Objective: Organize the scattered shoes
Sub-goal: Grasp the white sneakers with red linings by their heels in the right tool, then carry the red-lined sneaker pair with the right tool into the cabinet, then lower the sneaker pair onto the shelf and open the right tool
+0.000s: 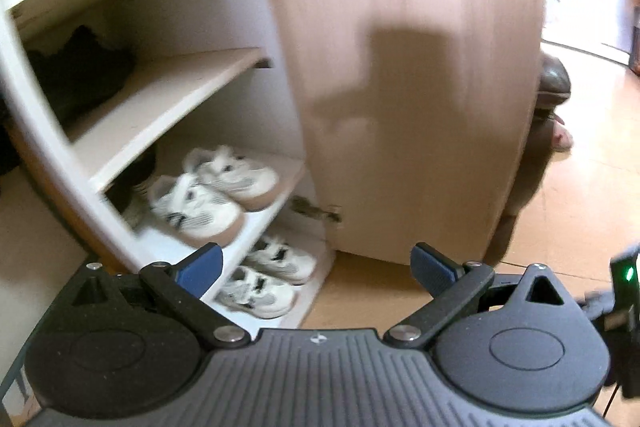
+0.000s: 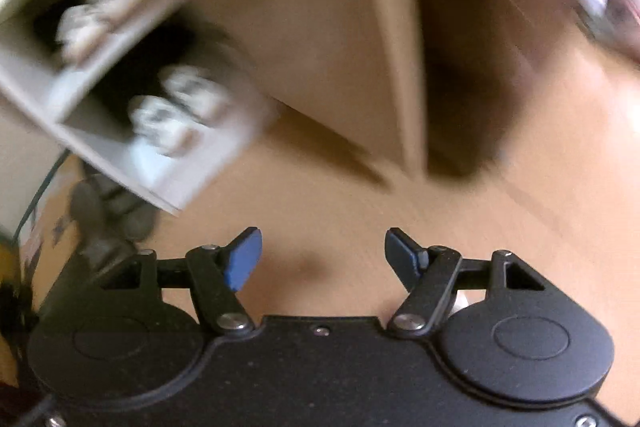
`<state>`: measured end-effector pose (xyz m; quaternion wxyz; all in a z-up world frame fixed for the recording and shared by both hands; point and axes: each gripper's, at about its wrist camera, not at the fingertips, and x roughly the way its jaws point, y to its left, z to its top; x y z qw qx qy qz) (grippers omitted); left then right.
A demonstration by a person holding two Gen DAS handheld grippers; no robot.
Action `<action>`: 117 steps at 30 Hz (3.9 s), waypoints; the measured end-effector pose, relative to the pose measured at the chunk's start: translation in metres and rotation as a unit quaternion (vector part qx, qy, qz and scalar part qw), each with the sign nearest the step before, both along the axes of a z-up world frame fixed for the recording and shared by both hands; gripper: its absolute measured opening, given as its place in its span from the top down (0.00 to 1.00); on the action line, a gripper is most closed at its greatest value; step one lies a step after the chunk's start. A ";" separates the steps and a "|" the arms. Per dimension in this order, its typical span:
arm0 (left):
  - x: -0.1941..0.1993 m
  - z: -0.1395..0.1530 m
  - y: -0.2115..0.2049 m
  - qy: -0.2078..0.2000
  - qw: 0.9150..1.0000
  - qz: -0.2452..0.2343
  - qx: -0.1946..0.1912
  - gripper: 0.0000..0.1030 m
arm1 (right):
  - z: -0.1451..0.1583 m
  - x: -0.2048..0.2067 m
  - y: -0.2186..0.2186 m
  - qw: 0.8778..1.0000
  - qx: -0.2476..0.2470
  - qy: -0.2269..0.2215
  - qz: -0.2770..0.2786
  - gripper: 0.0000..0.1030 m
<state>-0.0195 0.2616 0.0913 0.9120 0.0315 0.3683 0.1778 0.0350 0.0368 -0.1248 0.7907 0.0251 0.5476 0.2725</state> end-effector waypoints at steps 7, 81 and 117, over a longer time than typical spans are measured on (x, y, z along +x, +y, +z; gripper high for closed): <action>0.025 -0.028 -0.049 0.057 0.994 -0.090 0.039 0.02 | -0.087 -0.022 -0.070 0.978 -0.016 0.106 -0.180 0.36; -0.051 0.009 0.003 -0.013 0.999 -0.029 0.039 0.02 | 0.251 0.022 0.144 0.955 0.131 -0.240 0.116 0.80; -0.084 0.019 0.087 -0.060 0.994 0.079 -0.043 0.02 | 0.336 0.068 0.408 0.909 0.108 -0.310 0.255 0.53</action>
